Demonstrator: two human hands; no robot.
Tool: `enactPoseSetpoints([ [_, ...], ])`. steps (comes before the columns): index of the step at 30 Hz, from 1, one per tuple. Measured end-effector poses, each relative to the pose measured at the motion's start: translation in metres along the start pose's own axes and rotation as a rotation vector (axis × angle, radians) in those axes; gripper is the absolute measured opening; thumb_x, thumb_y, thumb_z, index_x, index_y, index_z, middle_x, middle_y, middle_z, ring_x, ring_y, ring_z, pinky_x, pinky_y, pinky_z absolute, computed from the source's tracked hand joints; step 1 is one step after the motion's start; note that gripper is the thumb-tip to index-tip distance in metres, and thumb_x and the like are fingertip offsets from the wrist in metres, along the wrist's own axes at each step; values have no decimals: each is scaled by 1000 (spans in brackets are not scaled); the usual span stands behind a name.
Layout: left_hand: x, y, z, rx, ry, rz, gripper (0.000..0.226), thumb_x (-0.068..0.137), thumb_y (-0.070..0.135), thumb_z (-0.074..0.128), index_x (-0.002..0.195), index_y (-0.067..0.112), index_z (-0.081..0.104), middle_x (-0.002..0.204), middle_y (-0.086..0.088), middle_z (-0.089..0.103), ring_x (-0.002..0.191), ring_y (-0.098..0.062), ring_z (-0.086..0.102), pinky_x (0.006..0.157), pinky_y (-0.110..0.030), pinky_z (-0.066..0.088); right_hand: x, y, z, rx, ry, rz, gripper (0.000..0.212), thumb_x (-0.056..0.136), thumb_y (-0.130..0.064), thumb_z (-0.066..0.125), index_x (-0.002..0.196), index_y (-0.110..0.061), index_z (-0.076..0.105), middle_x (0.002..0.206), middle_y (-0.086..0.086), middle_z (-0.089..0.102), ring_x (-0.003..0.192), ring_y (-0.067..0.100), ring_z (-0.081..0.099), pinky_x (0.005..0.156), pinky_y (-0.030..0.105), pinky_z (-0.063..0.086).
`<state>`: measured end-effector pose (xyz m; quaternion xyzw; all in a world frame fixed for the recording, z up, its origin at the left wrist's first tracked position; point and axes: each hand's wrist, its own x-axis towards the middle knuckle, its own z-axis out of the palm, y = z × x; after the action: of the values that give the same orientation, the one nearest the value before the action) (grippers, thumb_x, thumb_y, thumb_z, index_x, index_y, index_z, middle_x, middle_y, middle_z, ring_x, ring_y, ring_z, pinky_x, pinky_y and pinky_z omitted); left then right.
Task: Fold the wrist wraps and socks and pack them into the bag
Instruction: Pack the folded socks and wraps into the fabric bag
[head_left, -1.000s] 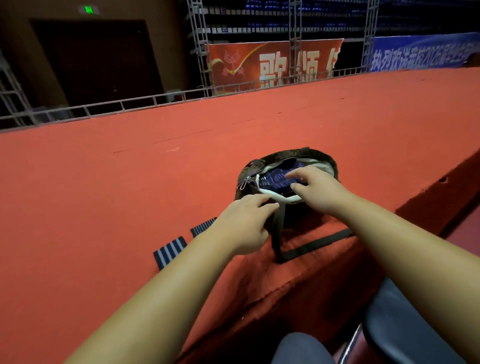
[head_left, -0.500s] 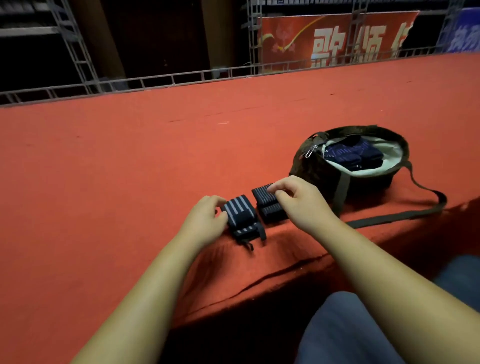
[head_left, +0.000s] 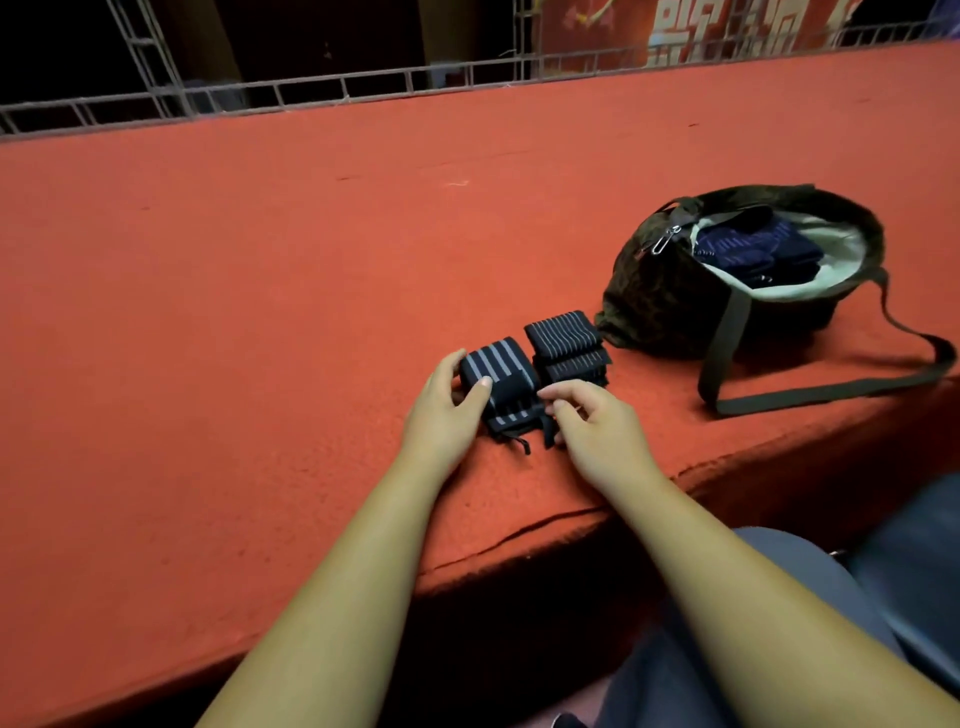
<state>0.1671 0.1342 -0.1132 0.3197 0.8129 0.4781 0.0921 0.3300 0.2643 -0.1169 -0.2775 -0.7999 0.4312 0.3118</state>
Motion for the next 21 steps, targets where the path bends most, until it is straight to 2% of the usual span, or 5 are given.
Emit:
enactPoseSetpoints([
  [7, -3, -6, 0, -66, 1, -20, 47, 85, 52, 74, 125, 40, 53, 121, 18, 70, 108, 0, 67, 102, -43, 55, 0, 10, 6, -81, 14, -4, 17, 101, -28, 60, 110, -37, 72, 94, -14, 75, 79, 6, 70, 84, 33, 57],
  [12, -2, -8, 1, -123, -26, -41, 46, 81, 56, 75, 120, 44, 54, 119, 17, 71, 108, -3, 69, 101, -45, 56, -3, 11, 4, -46, -8, -66, 41, 102, -30, 62, 141, -43, 60, 97, -13, 71, 79, 7, 68, 83, 31, 56],
  [16, 0, -8, -2, -193, -45, -49, 36, 92, 44, 77, 122, 39, 57, 122, 13, 69, 108, -2, 67, 97, -32, 53, -4, 6, 7, -133, -39, -96, 43, 102, -29, 63, 143, -39, 62, 106, -18, 68, 81, 5, 61, 84, 29, 53],
  [19, 8, -4, -7, -291, -63, -128, 25, 94, 46, 74, 114, 38, 62, 114, 6, 70, 97, -8, 70, 87, -30, 56, -2, 5, 7, -120, -32, -47, 37, 101, -29, 62, 137, -38, 66, 106, -19, 69, 81, 3, 63, 85, 29, 54],
  [21, 14, 1, -10, -351, -92, -205, 29, 93, 46, 76, 115, 36, 60, 108, -2, 68, 82, -13, 66, 69, -30, 58, -2, 5, 7, -131, -35, -44, 33, 101, -33, 61, 134, -40, 67, 106, -21, 69, 81, 2, 64, 84, 30, 54],
])
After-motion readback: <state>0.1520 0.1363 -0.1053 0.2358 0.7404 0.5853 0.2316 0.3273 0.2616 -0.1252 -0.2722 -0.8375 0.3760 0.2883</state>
